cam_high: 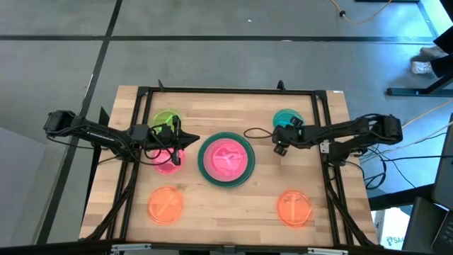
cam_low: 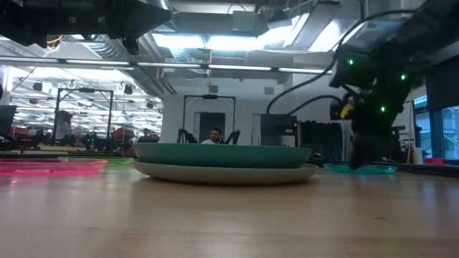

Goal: Stack plastic plates
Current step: Stack the blue plate on top of the light pink plate

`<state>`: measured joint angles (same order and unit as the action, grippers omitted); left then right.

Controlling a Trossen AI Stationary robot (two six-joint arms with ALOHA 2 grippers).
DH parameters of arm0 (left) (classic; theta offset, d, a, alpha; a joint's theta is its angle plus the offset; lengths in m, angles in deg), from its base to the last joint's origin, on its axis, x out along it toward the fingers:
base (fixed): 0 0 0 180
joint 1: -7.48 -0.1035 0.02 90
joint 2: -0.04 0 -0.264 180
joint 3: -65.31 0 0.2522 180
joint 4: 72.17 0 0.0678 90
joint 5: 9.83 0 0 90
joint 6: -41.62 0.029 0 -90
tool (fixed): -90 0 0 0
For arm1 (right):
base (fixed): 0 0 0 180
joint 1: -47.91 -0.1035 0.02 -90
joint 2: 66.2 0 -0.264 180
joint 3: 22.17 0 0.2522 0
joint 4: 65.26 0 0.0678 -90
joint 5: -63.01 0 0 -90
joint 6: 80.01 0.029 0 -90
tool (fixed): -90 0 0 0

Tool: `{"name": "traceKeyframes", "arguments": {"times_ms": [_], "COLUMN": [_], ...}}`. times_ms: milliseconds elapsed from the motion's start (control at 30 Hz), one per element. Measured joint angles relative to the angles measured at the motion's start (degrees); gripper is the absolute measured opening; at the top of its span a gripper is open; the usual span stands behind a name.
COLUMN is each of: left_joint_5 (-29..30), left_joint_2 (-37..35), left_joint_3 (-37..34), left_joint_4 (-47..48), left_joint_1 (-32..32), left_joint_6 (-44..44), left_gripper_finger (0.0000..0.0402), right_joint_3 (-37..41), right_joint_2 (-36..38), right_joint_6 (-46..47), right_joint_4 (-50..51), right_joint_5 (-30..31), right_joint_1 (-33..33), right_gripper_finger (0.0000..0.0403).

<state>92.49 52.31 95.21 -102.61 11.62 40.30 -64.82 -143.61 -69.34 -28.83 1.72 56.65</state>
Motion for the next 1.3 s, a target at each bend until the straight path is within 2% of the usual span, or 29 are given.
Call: {"name": "traceKeyframes", "arguments": {"times_ms": [167,333,767,900,1067,1300], "left_joint_5": [0.0,0.0,0.0,0.0,0.0,0.2], "left_joint_2": [0.0,0.0,0.0,0.0,0.0,0.0], "left_joint_3": [0.0,0.0,0.0,0.0,0.0,0.0], "left_joint_4": [0.0,0.0,0.0,0.0,0.0,0.0], "left_joint_1": [0.0,0.0,0.0,0.0,0.0,0.0], "left_joint_6": [0.0,0.0,0.0,0.1,0.7,0.8], "left_gripper_finger": [0.0001,0.0001,0.0002,0.0001,0.0001,0.0002], "right_joint_3": [3.8,5.1,5.3,5.4,5.4,3.0], "right_joint_2": [0.1,0.2,-0.1,-0.1,-0.1,-0.1], "right_joint_6": [-2.2,-3.6,-5.2,-5.5,-6.5,-6.7], "right_joint_4": [-6.4,-8.6,-9.6,-10.4,-14.4,-16.3], "right_joint_5": [-0.9,-1.3,-1.3,-1.1,-4.2,-4.3], "right_joint_1": [3.4,4.8,4.8,4.8,4.6,0.2], "right_gripper_finger": [0.0154,0.0146,0.0009,0.0009,0.0005,0.0002]}}
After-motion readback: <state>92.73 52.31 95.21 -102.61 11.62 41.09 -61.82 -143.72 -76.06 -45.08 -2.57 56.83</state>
